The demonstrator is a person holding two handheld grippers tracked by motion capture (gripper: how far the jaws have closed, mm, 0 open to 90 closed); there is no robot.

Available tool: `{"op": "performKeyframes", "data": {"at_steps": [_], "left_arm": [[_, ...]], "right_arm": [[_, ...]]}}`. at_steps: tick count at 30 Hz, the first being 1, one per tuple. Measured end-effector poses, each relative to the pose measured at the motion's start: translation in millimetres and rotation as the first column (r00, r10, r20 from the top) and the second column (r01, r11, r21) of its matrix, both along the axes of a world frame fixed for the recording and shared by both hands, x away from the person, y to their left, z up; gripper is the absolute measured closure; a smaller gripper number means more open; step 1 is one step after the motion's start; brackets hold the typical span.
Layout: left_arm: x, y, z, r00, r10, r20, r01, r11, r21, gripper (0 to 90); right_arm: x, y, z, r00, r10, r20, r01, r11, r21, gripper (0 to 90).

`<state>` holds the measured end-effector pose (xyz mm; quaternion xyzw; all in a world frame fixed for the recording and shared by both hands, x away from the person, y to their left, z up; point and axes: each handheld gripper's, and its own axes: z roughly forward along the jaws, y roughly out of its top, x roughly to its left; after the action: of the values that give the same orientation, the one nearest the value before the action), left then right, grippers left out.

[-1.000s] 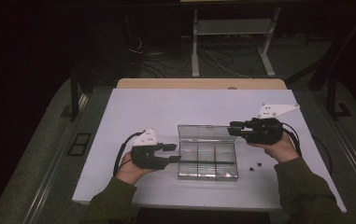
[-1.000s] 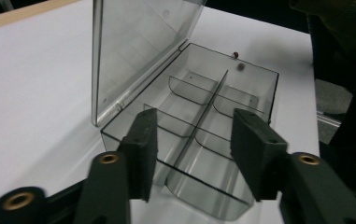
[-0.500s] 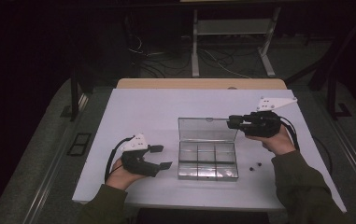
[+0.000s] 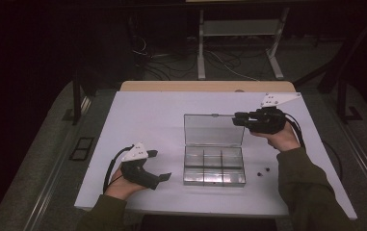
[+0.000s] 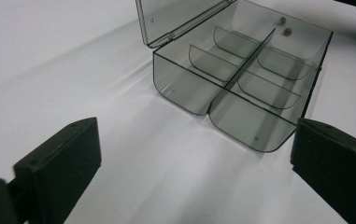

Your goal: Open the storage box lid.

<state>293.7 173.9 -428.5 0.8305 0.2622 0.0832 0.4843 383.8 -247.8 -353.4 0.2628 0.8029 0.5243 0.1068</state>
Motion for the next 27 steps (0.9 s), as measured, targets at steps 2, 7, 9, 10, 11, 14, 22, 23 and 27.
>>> {"op": "performKeyframes", "data": {"at_steps": [2, 7, 9, 10, 11, 14, 22, 23, 27], "left_arm": [[-0.6, 1.3, -0.1, 1.0000, 0.002, 0.007, -0.003, 1.0000, 0.007, 0.0], [-2.9, 1.3, -1.5, 0.9999, 0.007, 0.007, -0.007, 1.0000, 0.006, 0.0], [-3.7, 1.5, -1.8, 0.9998, 0.017, 0.009, -0.017, 0.9998, -0.004, 0.5], [-3.8, 1.8, -1.9, 0.9997, 0.021, 0.009, -0.021, 0.9998, -0.005, 3.1], [-3.7, 2.1, -1.9, 0.9997, 0.021, 0.009, -0.021, 0.9998, -0.006, 3.9], [-3.3, 3.4, -2.0, 0.9996, 0.028, 0.005, -0.028, 0.9996, -0.006, 3.6], [-2.9, 2.8, -3.4, 0.9996, 0.026, -0.007, -0.026, 0.9997, -0.004, 0.8], [-2.9, 2.5, -3.5, 0.9997, 0.025, -0.007, -0.025, 0.9997, -0.004, 0.8], [-2.0, 1.4, -3.9, 0.9996, 0.025, -0.010, -0.025, 0.9997, -0.003, 0.8]], "right_arm": [[2.7, -0.1, -0.8, 1.0000, 0.000, 0.004, 0.000, 1.0000, -0.002, 68.9], [9.8, 0.1, -2.2, 1.0000, -0.003, 0.000, 0.003, 1.0000, -0.007, 68.1], [12.5, 0.0, -3.3, 0.9999, -0.007, -0.008, 0.007, 1.0000, 0.001, 67.5], [13.8, 0.2, -4.2, 0.9999, -0.009, -0.009, 0.009, 0.9999, 0.007, 67.2], [14.8, 0.5, -4.8, 0.9998, -0.013, -0.012, 0.014, 0.9999, 0.008, 66.7], [19.2, 1.3, -7.2, 0.9996, -0.023, -0.018, 0.023, 0.9996, 0.019, 65.4], [24.9, 0.9, -11.9, 0.9993, -0.032, -0.019, 0.033, 0.9994, 0.012, 62.6], [25.5, 0.9, -12.7, 0.9993, -0.032, -0.017, 0.033, 0.9994, 0.012, 62.4], [27.1, 0.5, -14.4, 0.9990, -0.039, -0.021, 0.039, 0.9991, 0.014, 61.6]]}}
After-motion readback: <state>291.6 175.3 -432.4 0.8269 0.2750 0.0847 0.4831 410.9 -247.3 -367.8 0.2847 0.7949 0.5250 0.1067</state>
